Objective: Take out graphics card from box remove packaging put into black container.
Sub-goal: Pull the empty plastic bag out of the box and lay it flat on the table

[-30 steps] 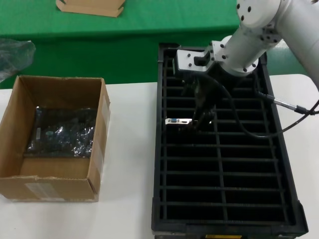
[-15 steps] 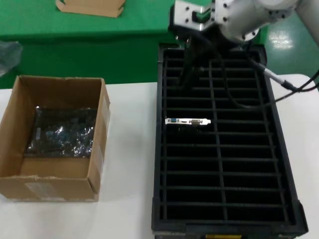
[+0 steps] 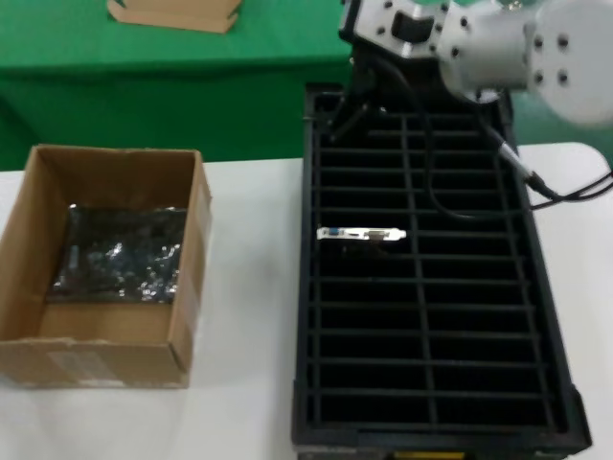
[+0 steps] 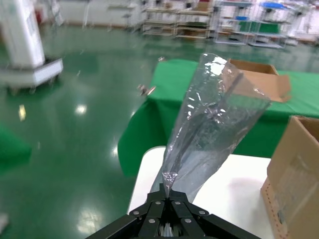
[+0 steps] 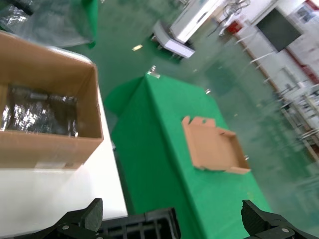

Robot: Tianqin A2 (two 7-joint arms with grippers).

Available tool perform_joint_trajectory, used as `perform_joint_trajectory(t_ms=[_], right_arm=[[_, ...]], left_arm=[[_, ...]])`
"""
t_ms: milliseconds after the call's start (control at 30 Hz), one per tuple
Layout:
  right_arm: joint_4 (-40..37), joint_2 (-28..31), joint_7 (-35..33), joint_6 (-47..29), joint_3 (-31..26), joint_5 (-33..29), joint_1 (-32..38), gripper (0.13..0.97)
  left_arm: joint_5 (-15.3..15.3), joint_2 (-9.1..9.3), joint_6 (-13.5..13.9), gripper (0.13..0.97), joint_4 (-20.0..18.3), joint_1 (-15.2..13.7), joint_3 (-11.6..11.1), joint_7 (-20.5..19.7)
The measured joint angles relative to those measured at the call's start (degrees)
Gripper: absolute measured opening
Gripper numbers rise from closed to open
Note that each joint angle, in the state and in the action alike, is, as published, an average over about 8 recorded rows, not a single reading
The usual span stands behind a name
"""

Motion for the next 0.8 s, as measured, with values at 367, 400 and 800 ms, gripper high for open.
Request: perform_joint_trajectory(t_ms=[367, 400, 800], right_arm=[[19.4, 0.8, 6.1, 6.2, 7.9, -3.3, -19.6, 0.965], [20.2, 0.6, 6.1, 7.0, 8.6, -3.2, -21.3, 0.965], [21.3, -1.5, 3.2, 15.2, 14.2, 0.9, -35.3, 0.966]], left_arm=[[-4.2, 0.05, 3.4, 0.139, 7.8, -1.7, -3.8, -17.0], [-4.7, 0.07, 3.8, 0.139, 8.0, -1.7, -4.3, -18.0], [-7.7, -0.12, 9.1, 0.139, 8.5, -3.3, -7.1, -25.9]])
